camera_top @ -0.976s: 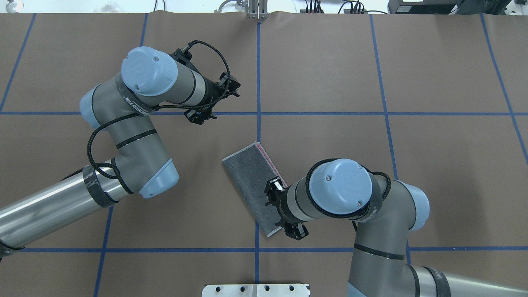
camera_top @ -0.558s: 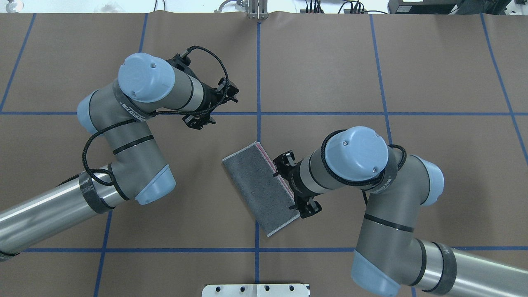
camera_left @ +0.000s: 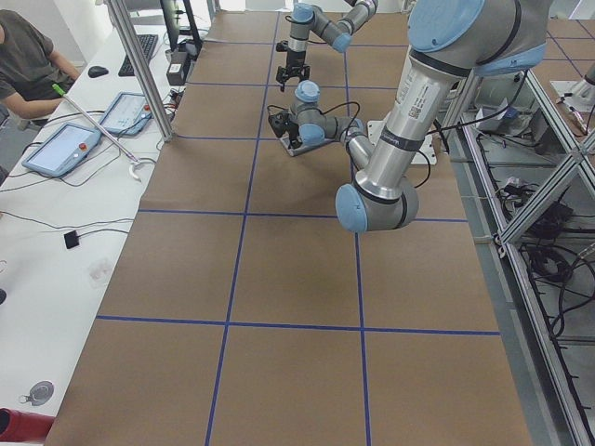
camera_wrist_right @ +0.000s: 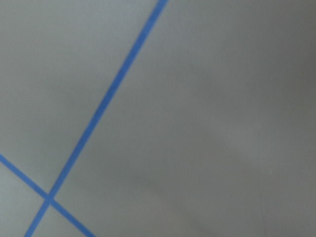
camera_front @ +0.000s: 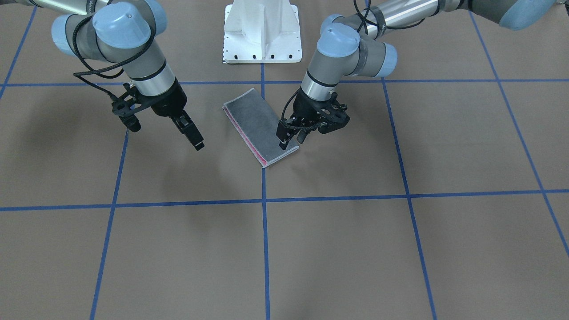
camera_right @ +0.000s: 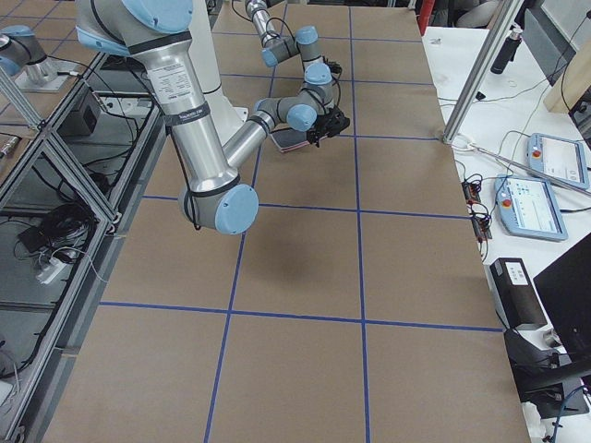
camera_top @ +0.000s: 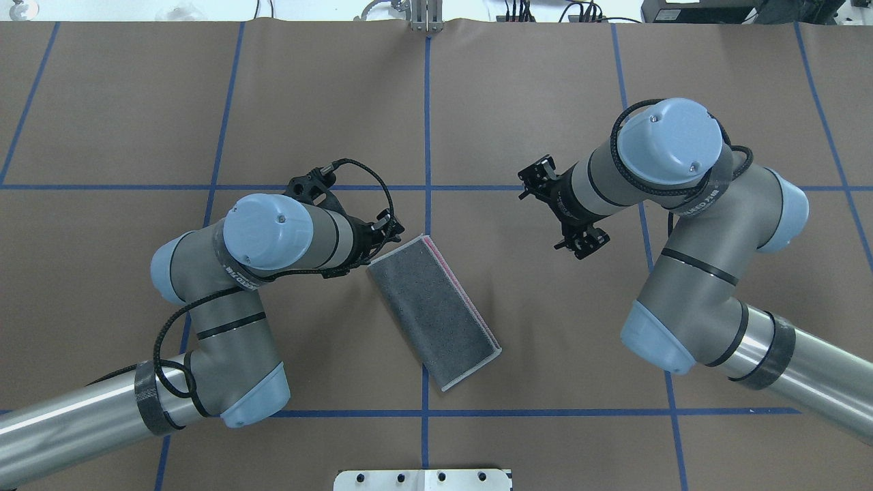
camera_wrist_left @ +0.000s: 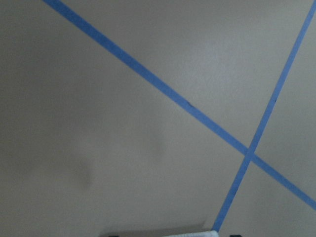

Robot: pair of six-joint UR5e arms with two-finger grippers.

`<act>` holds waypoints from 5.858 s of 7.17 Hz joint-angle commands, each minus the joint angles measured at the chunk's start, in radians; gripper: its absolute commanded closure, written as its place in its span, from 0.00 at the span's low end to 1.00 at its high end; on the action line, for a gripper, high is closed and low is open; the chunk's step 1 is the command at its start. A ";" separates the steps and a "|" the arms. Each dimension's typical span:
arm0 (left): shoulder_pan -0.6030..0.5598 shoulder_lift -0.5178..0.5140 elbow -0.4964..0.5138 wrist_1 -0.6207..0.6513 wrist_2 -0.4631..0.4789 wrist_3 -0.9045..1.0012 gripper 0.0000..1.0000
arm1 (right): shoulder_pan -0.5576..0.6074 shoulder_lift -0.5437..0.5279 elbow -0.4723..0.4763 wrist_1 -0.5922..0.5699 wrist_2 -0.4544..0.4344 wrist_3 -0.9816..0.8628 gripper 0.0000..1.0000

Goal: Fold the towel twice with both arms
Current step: 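Release the strip and raise the right gripper while the left gripper approaches, then push the strip's near end with the left gripper to straighten it, then move the left gripper to the strip's near end and lower it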

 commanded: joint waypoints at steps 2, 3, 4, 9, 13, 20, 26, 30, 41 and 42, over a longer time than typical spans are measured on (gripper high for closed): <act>0.037 0.001 0.015 0.010 0.017 0.028 0.50 | 0.010 0.000 -0.011 0.003 0.001 -0.020 0.00; 0.037 0.003 0.018 0.010 0.019 0.034 0.51 | 0.010 0.000 -0.011 0.003 0.002 -0.018 0.00; 0.042 0.019 0.020 0.012 0.017 0.040 0.51 | 0.010 0.000 -0.011 0.003 0.002 -0.018 0.00; 0.044 0.021 0.035 0.012 0.017 0.042 0.58 | 0.011 -0.009 -0.027 0.010 0.025 -0.020 0.00; 0.042 0.020 0.035 0.010 0.019 0.042 1.00 | 0.010 -0.019 -0.027 0.010 0.028 -0.020 0.00; -0.037 -0.074 0.121 -0.032 0.048 0.171 1.00 | 0.013 -0.025 -0.028 0.010 0.027 -0.024 0.00; -0.097 -0.169 0.259 -0.111 0.037 0.217 0.00 | 0.013 -0.028 -0.028 0.012 0.024 -0.023 0.00; -0.059 0.120 -0.079 -0.105 0.034 0.152 0.00 | 0.028 -0.025 -0.027 0.015 0.022 -0.024 0.00; 0.122 0.052 -0.074 0.015 0.035 -0.032 0.24 | 0.036 -0.036 -0.030 0.014 0.019 -0.035 0.00; 0.123 0.052 -0.069 0.015 0.037 -0.032 0.33 | 0.036 -0.039 -0.030 0.014 0.019 -0.034 0.00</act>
